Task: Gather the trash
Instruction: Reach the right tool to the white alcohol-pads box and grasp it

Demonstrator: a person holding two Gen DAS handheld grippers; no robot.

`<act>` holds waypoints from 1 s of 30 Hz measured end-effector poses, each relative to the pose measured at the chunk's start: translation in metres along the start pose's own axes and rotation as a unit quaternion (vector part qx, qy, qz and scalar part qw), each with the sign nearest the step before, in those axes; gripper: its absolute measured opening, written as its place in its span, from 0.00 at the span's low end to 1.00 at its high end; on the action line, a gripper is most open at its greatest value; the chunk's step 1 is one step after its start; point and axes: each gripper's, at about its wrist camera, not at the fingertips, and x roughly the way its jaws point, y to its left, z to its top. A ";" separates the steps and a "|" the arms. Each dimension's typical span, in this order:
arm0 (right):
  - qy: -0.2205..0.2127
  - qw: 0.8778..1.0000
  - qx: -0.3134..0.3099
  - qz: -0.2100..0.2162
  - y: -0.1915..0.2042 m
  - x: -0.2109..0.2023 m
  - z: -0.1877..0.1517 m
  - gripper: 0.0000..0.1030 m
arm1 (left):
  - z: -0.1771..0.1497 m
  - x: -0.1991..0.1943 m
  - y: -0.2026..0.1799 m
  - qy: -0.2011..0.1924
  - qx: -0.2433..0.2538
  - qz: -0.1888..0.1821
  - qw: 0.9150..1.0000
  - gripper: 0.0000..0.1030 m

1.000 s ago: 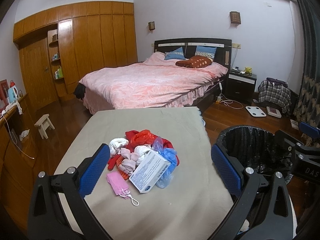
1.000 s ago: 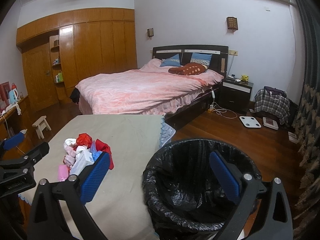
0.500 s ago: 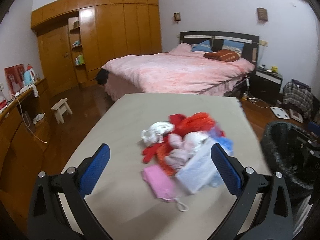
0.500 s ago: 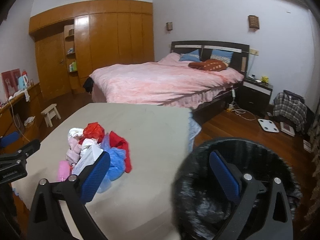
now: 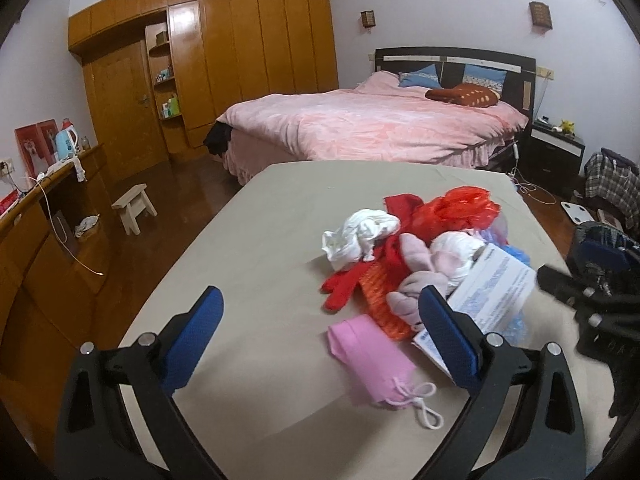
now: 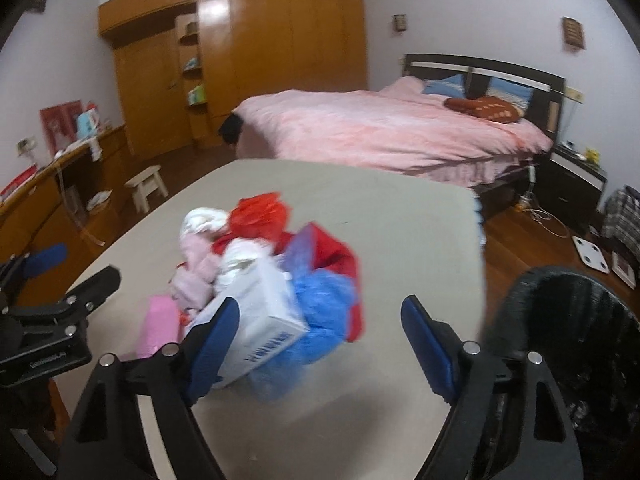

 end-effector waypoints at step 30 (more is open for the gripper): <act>0.099 0.993 -0.054 -0.036 0.039 0.045 -0.034 0.94 | -0.015 0.030 0.028 0.028 -0.022 0.028 0.999 0.82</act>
